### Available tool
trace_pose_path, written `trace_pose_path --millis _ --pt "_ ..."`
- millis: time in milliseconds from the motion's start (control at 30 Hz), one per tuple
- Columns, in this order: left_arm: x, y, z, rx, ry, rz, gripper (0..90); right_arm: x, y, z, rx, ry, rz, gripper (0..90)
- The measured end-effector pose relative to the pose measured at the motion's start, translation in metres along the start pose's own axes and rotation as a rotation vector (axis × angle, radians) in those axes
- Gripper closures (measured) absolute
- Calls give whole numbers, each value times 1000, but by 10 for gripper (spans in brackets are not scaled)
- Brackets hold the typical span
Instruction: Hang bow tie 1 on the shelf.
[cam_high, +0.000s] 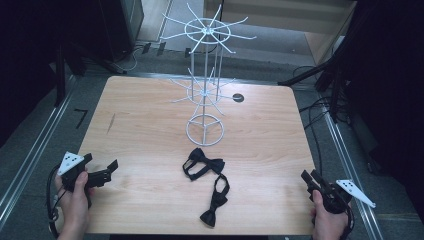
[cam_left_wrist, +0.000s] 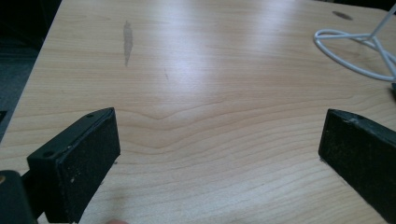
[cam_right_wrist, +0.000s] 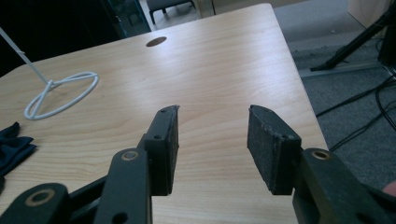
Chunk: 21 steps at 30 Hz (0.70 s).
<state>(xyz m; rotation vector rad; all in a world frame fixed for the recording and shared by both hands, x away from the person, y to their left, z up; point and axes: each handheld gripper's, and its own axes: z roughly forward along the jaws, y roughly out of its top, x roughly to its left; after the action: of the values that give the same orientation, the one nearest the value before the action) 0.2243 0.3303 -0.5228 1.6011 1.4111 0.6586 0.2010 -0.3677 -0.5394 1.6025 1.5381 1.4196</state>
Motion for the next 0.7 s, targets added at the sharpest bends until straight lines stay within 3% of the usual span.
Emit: trace_pose_path --millis 133,233,367,500,700 --pt "-2 1 2 16 29 22 0 9 1 2 -3 38 -36 552" --pt "-1 1 2 25 9 10 1 24 4 7 -4 76 -74 556" --pt "-1 1 2 31 18 11 1 45 9 13 9 134 -100 547" --pt "-3 1 2 34 34 19 1 64 16 18 16 158 -161 535" --pt "-3 1 2 33 33 20 1 83 25 25 32 190 -201 529"
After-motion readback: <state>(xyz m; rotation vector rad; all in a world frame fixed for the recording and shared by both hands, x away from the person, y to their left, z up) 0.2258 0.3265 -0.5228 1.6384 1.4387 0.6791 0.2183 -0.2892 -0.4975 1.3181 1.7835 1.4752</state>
